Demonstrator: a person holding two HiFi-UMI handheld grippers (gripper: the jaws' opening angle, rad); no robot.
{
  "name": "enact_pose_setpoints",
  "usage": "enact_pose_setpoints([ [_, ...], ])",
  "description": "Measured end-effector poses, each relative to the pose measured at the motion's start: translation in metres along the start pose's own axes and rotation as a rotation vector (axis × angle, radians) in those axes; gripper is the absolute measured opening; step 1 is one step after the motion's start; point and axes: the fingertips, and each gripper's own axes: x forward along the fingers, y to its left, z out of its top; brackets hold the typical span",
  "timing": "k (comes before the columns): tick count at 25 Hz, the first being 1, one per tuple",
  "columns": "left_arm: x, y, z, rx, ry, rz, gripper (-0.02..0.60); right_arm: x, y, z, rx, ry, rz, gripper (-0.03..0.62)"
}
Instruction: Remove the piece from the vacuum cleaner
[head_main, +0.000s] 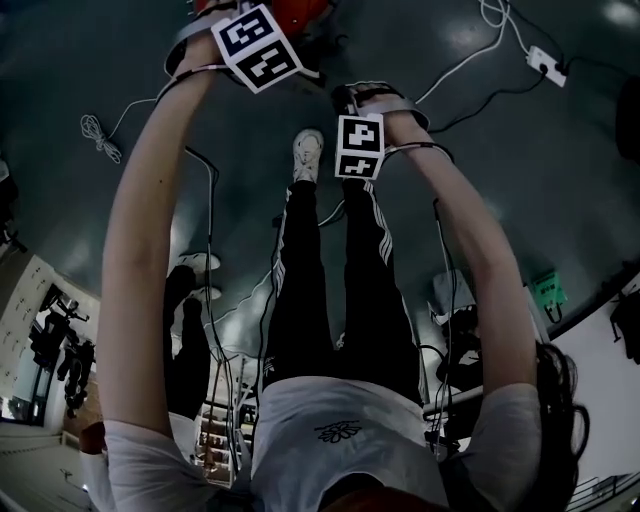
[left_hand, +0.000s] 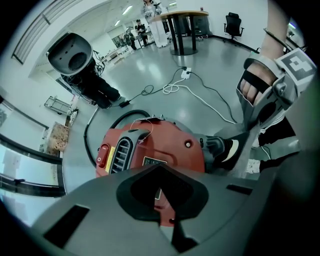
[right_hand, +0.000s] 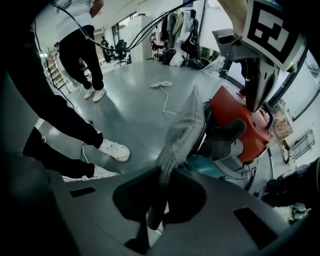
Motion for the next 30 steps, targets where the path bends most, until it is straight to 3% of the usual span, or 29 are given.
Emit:
enact_pose_setpoints([
  [8,-0.007,0.003,-0.002,0.023,0.023,0.016,0.002,0.004,0.015,0.003,0.123,-0.017,0.013,0.023],
  [16,-0.002,0.004,0.002,0.015,0.021,0.017,0.002,0.001,0.024,0.015,0.038,-0.038,0.001,0.023],
  [18,-0.002,0.004,0.002,0.013,0.026,0.018,0.002,0.001,0.039,0.021,-0.010,-0.049,0.053,0.023],
  [20,-0.003,0.005,0.001,0.017,0.032,0.021,0.002,-0.002,0.082,0.024,-0.139,-0.057,0.164,0.023],
  [22,-0.005,0.004,0.000,0.013,0.028,0.021,0.001,0.000,0.125,0.020,-0.215,-0.044,0.206,0.023],
  [24,-0.006,0.002,0.000,-0.007,0.009,0.025,0.001,0.006,0.136,0.014,-0.103,-0.023,0.190,0.023],
  [28,-0.008,0.009,0.002,-0.062,-0.004,0.044,0.002,0.014,0.095,0.022,0.129,-0.040,0.120,0.023],
  [30,-0.010,0.010,-0.003,-0.215,-0.016,0.023,0.002,0.013,0.077,0.027,0.203,-0.052,0.096,0.023],
])
